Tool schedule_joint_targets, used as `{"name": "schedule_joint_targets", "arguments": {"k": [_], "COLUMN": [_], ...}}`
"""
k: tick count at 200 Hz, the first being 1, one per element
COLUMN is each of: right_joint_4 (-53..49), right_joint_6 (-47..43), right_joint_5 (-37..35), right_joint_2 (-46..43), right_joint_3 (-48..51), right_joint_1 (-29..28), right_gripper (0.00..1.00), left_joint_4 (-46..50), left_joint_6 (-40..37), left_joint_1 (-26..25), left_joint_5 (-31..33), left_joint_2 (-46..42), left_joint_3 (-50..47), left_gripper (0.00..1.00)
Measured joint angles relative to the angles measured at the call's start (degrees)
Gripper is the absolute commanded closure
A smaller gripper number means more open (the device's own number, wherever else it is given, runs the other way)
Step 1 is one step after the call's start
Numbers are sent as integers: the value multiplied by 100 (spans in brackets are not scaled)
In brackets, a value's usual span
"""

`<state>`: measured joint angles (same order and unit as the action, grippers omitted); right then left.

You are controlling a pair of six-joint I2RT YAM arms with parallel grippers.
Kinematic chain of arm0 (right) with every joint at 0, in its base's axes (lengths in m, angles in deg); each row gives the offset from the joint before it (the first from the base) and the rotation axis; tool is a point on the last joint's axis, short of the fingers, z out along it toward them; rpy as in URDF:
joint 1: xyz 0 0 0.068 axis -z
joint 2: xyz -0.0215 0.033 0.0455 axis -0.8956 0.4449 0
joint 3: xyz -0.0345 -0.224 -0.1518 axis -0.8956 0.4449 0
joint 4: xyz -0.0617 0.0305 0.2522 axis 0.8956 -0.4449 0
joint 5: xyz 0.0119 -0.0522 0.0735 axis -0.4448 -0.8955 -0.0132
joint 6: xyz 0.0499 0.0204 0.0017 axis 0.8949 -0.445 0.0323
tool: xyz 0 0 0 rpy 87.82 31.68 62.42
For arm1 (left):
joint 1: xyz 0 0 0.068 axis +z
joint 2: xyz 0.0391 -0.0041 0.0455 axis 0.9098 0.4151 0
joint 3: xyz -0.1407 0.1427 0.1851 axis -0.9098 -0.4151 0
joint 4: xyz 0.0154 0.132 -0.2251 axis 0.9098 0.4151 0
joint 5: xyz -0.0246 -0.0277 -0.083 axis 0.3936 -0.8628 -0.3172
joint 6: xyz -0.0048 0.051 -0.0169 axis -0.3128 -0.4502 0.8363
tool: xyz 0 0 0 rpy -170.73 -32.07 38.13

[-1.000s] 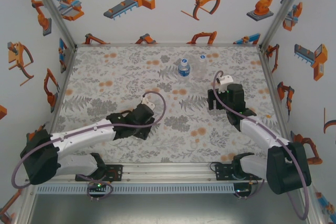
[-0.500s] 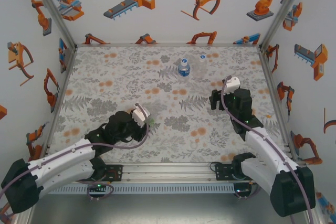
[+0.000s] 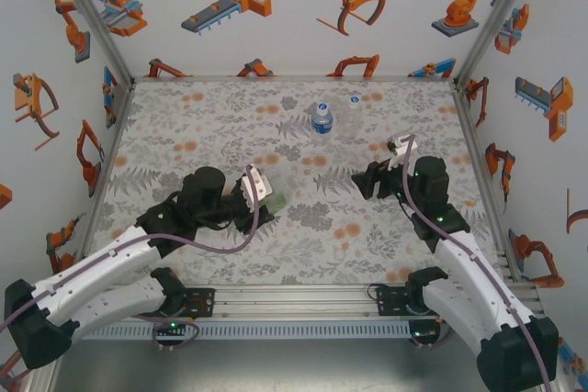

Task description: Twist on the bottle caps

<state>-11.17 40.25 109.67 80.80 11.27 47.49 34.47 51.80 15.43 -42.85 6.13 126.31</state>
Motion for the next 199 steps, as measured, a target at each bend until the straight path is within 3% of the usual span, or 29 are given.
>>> {"name": "schedule_joint_targets", "arguments": {"k": [53, 89, 144, 199], "right_joint_4": [-654, -1469, -2907, -3873], "right_joint_6": [793, 1510, 2717, 3659], "right_joint_5": [-321, -745, -1952, -2949], "right_joint_2": [264, 789, 929, 1871], "right_joint_3": [-210, -361, -409, -870], "right_joint_1": [-39, -249, -2111, -3700], "right_gripper": [49, 53, 53, 46], "left_joint_4": [205, 251, 352, 444], "left_joint_6": [-474, -605, -741, -772], "left_joint_1": [761, 850, 850, 850], "left_joint_5": [-723, -721, -588, -476], "left_joint_2": [509, 439, 345, 387], "left_joint_3": [24, 70, 162, 251], "left_gripper": [85, 84, 83, 82]}}
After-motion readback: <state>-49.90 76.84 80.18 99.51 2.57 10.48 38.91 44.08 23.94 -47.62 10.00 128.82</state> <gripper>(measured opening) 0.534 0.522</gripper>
